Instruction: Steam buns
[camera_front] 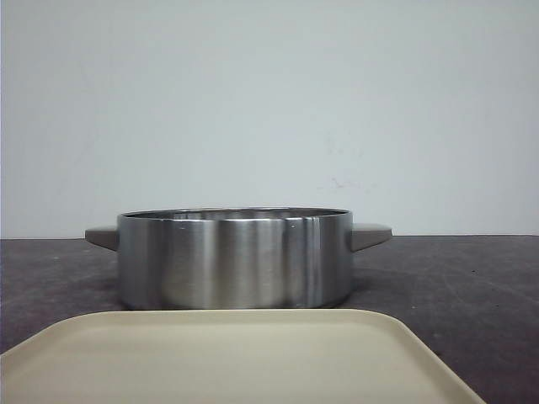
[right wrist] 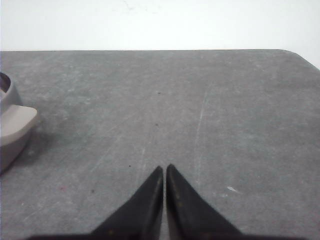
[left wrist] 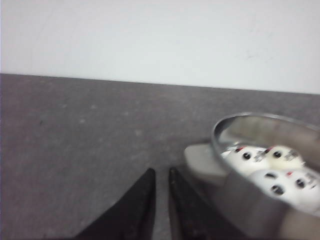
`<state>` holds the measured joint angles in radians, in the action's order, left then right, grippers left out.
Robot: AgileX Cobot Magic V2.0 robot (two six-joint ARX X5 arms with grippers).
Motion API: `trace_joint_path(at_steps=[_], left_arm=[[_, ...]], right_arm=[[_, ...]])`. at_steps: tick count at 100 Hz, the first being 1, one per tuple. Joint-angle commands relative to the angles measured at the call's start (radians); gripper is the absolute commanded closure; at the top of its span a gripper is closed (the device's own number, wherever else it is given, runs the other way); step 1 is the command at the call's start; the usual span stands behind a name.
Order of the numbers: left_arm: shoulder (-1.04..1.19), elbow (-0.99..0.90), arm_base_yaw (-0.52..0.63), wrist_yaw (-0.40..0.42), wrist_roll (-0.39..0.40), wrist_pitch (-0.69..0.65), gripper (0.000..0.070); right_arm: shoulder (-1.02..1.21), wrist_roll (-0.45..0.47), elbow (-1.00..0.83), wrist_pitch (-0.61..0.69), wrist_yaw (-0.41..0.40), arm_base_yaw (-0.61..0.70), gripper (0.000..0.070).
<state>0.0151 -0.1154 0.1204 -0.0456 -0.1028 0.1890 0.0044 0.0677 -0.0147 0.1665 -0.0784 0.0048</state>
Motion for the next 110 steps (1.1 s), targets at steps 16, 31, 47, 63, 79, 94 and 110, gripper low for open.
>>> trace_joint_path(at_steps=[16,31,47,63,79,94,110], left_arm=[[-0.012,0.09,-0.044,0.047,0.021,-0.033,0.07],[-0.012,0.102,-0.077,0.058,0.051,-0.009,0.07],[-0.012,0.102,-0.121,0.058,0.066,0.006,0.07],[-0.012,0.102,-0.134,0.057,0.1,0.004,0.07],[-0.012,0.101,-0.134,0.053,0.088,-0.001,0.07],[-0.012,0.101,-0.134,0.053,0.088,-0.002,0.07],[-0.012,0.101,-0.134,0.053,0.088,-0.001,0.07]], right_arm=[[-0.001,0.0,0.003,-0.009,0.0,-0.001,0.0694],[-0.001,0.0,0.003,-0.009,0.0,-0.002,0.0694],[-0.001,0.0,0.003,-0.009,0.0,-0.002,0.0694],[-0.001,0.0,0.003,-0.009,0.0,-0.001,0.0694],[-0.001,0.0,0.003,-0.009,0.0,-0.002,0.0694],[-0.001,0.0,0.003,-0.009,0.0,-0.002,0.0694],[-0.001,0.0,0.003,-0.009,0.0,-0.002,0.0694]])
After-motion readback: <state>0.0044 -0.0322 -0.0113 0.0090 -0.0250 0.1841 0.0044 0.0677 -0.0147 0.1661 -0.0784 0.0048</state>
